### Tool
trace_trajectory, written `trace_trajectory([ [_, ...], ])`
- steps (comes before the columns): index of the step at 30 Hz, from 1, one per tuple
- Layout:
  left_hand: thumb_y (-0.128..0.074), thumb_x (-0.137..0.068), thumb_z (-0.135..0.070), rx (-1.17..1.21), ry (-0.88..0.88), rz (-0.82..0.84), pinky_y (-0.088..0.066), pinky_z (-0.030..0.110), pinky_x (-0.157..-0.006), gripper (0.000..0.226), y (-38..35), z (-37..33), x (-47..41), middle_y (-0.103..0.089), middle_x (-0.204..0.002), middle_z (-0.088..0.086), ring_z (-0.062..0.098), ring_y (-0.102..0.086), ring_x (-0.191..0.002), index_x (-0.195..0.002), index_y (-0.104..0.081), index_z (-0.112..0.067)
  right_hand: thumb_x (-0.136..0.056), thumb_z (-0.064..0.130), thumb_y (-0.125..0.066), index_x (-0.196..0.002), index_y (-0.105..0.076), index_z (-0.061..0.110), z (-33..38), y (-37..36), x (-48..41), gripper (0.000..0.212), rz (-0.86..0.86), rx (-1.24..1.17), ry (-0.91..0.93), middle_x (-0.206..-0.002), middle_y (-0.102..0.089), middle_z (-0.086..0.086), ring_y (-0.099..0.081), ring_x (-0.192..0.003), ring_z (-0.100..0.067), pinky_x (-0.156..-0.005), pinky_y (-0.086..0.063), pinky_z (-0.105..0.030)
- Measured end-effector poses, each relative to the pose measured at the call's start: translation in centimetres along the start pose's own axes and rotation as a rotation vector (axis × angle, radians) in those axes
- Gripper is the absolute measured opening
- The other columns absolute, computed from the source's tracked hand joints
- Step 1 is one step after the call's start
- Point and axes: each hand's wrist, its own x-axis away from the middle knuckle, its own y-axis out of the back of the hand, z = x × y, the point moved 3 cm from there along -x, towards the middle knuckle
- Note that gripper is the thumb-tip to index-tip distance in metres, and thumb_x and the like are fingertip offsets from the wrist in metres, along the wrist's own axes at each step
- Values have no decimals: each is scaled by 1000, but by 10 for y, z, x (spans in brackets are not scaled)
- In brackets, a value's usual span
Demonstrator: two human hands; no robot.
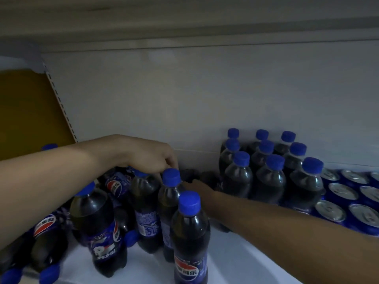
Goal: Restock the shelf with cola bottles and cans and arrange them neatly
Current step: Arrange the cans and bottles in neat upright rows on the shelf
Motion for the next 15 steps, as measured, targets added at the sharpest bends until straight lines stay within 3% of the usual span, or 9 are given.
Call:
trace_trajectory([
  [3,-58,-90,-5,-25,-12,36,-58,42,-88,27,-4,6,-1,-77,-88,-1,19,-70,-84,-86,-77,-23,-109,19,-41,-147,-43,5,-1,4,-11,40,57,-50,12,-152,-45,-13,-41,-141,-31,-109,-33,-38],
  [5,-58,-92,-5,-4,-17,74,-55,35,-79,30,-3,4,3,-73,-78,-7,12,-63,-74,-79,-76,-25,-107,18,-44,-138,-52,4,-5,17,-13,35,66,-116,-43,-144,-53,-14,-49,-134,-31,-105,-38,-38],
  [8,-57,-97,-8,93,-12,105,-52,26,-71,25,-1,3,7,-71,-77,-9,8,-63,-71,-83,-75,-20,-100,18,-59,-129,-60,8,-14,44,-14,31,54,-214,-83,-130,-63,-10,-61,-117,-28,-92,-47,-35],
  [10,-57,-93,-7,169,12,86,-51,27,-75,21,1,6,8,-71,-79,-4,13,-63,-74,-87,-76,-15,-87,21,-75,-131,-58,14,-24,62,-17,47,13,-164,-90,-127,-65,-8,-62,-113,-28,-87,-48,-33],
  [12,-61,-75,-16,248,45,77,-51,37,-79,19,2,11,8,-72,-80,1,19,-64,-77,-79,-79,-19,-76,27,-86,-142,-46,17,-39,78,-17,78,-41,-246,-159,-136,-59,-8,-59,-119,-28,-92,-47,-32],
  [15,-66,-60,-29,264,129,66,-56,47,-86,28,11,22,5,-77,-89,7,29,-70,-87,-80,-81,-16,-77,33,-86,-155,-29,14,-59,100,-2,99,-147,-425,-241,-151,-45,-8,-50,-130,-28,-98,-42,-28],
])
